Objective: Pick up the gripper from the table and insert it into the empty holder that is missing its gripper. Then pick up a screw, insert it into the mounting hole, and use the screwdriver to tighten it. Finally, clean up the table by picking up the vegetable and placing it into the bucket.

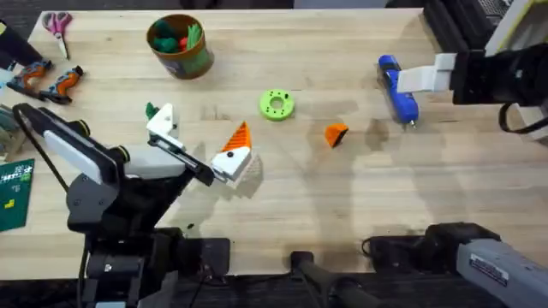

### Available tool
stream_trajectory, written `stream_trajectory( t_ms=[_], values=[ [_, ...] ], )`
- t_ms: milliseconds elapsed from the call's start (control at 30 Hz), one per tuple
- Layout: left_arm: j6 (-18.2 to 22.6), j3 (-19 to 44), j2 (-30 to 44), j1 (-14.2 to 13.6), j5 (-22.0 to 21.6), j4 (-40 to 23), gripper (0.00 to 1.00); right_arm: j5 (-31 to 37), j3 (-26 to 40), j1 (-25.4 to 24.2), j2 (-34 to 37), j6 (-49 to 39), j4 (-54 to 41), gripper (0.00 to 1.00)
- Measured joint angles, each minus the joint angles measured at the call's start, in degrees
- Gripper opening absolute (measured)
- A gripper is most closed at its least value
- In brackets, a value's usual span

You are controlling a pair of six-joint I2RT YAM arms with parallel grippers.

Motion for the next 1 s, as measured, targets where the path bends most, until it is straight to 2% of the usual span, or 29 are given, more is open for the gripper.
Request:
stream_trajectory(
  t_ms=[1000],
  values=[
    [0.2,-0.2,0.0,-0.7,10.7,-0.1,0.974,0.0,0.0,0.0,0.0,0.0,0.0,0.993]
  ],
)
